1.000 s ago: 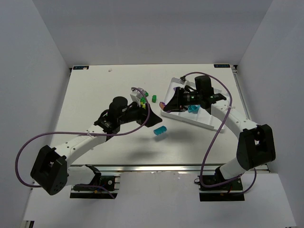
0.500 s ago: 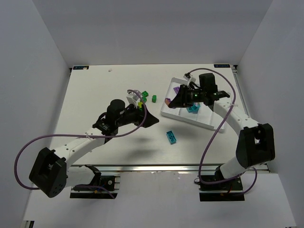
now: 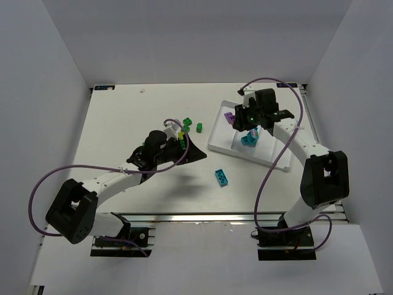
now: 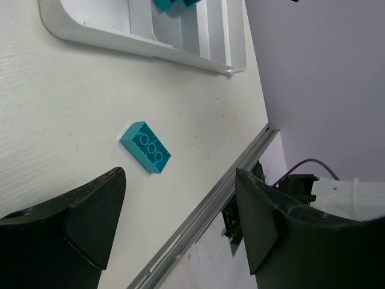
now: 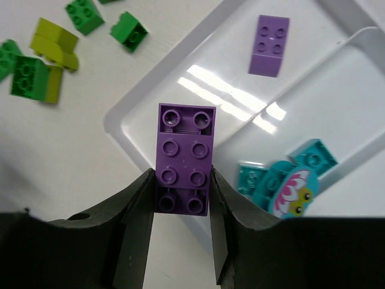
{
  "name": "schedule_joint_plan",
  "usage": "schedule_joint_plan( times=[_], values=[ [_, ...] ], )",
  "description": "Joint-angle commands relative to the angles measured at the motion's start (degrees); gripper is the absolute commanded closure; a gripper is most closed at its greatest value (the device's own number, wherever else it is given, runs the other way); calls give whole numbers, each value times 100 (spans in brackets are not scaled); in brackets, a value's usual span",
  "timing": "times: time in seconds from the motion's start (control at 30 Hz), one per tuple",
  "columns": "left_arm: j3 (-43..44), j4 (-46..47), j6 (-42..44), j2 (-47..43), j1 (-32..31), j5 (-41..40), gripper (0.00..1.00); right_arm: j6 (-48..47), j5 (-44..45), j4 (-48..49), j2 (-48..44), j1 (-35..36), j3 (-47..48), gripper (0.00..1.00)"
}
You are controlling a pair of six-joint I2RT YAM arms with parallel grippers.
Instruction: Sort the legos into containers by color
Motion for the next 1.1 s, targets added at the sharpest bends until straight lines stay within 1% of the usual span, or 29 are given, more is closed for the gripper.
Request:
schedule_joint_plan(
  times=[0.0,0.13,0.2,0.27,0.33,0.4,0.43,0.47,0.53,0.57,0.6,0.63,0.67,0.73,0.77,0.8,0.83,0.87,0.9,0.93,0.97,1.0,1.03,1.07],
  values=[
    [15,218,-454,89,18,-74,18,-692,641,64,-16,-20,93,100],
    [208,51,-550,317,1,-145,17,-930,519,134,142,-20,154,100],
    [375,-237,-708,519,-34,-285,16,-982,439,56,379,-12,399,100],
    [664,-614,-648,765,-174,-347,15,-991,343,-58,677,-20,679,99],
    [884,-923,-656,950,-385,-592,15,-991,220,-77,845,-3,839,96],
    [1165,-1257,-709,1239,-587,-645,15,-1000,141,-86,1065,15,1041,88],
    [1280,-1493,-761,1336,-632,-846,14,-1000,123,-85,1205,23,1111,82],
    [1394,-1809,-840,1451,-684,-874,14,-1000,96,-94,1285,32,1251,67],
    [1719,-2109,-910,1758,-842,-1049,14,-1000,17,-156,1460,32,1401,51],
    [1825,-2346,-954,1846,-895,-1094,14,-1000,8,-164,1496,32,1446,37],
    [2000,-2453,-964,1995,-992,-1138,14,-992,-53,-173,1514,32,1542,33],
    [2106,-2558,-990,2066,-1036,-1347,14,-1000,-62,-199,1523,32,1578,29],
    [2246,-2933,-1034,2145,-1037,-1410,14,-1009,-71,-208,1505,24,1595,22],
    [2721,-3357,-1026,2452,-1212,-1594,13,-1000,-158,-226,1357,-29,1604,18],
    [2905,-3777,-1025,2558,-1265,-1786,13,-1044,-272,-243,1277,-81,1604,13],
    [3081,-3946,-1017,2664,-1369,-1841,13,-1122,-717,-270,1181,-256,1587,11],
    [3404,-4270,-1034,2873,-1431,-1954,13,-1141,-965,-314,988,-362,1578,11],
    [3573,-4404,-1034,2971,-1484,-2095,13,-1123,-1237,-314,865,-502,1534,11],
    [3740,-4535,-1060,3077,-1598,-2192,13,-1088,-1823,-297,750,-808,1395,11],
    [4081,-4841,-1087,3191,-1643,-2236,13,-1062,-2046,-148,479,-951,1280,11],
    [4276,-5010,-1122,3436,-1704,-2306,13,-966,-2161,-69,329,-1170,1175,11],
    [4461,-5203,-1131,3569,-1792,-2551,13,-948,-2241,-7,197,-1276,1060,11],
    [4671,-5675,-1244,3718,-1827,-2666,13,-948,-2294,11,-57,-1356,885,11],
    [5091,-5905,-1288,4041,-1862,-2754,13,-956,-2355,20,-190,-1452,779,11]
  ],
)
